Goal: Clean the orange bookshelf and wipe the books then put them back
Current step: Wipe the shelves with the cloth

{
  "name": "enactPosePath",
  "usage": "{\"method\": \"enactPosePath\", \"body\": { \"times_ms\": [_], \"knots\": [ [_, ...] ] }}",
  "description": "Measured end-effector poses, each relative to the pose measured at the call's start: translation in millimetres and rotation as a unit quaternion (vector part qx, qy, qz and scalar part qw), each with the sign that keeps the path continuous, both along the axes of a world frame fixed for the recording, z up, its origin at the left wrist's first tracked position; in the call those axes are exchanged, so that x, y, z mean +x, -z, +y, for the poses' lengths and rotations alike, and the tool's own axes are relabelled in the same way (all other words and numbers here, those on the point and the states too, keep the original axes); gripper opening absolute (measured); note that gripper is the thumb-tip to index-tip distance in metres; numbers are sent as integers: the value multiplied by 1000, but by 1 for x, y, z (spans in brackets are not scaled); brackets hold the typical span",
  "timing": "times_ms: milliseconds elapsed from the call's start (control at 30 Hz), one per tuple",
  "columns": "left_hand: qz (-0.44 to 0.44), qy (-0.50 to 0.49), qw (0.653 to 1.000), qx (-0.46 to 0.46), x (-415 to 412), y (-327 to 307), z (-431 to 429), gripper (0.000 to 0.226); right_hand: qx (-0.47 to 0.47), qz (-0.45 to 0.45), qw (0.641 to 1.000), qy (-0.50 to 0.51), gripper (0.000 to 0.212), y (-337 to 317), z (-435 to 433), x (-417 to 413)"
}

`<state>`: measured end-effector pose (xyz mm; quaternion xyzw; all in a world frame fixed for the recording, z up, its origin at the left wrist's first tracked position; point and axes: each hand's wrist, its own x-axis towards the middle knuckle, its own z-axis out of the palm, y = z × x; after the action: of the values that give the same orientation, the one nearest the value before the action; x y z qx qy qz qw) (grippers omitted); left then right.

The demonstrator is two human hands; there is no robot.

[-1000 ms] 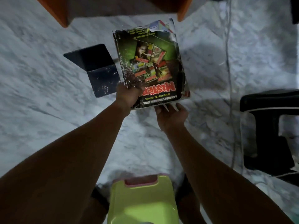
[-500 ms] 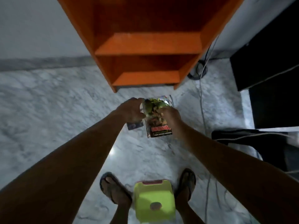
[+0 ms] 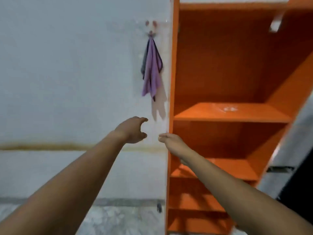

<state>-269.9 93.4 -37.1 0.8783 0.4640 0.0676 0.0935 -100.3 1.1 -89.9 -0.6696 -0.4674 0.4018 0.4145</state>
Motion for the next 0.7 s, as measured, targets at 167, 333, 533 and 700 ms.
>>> {"method": "enactPosePath", "body": {
  "times_ms": [167, 333, 533, 700],
  "knots": [
    [-37, -17, 993, 113, -38, -112, 35, 69, 145, -25, 989, 33, 45, -105, 63, -31],
    [-79, -5, 985, 152, -36, -156, 74, 68, 214, -28, 974, 72, 37, -164, 105, -40],
    [-121, 20, 979, 164, -4, -176, 152, 62, 250, -17, 954, 163, 35, -198, 185, -27],
    [-198, 31, 971, 132, 39, -183, 222, 52, 244, -14, 939, 244, 35, -208, 258, -6]
  ]
}}
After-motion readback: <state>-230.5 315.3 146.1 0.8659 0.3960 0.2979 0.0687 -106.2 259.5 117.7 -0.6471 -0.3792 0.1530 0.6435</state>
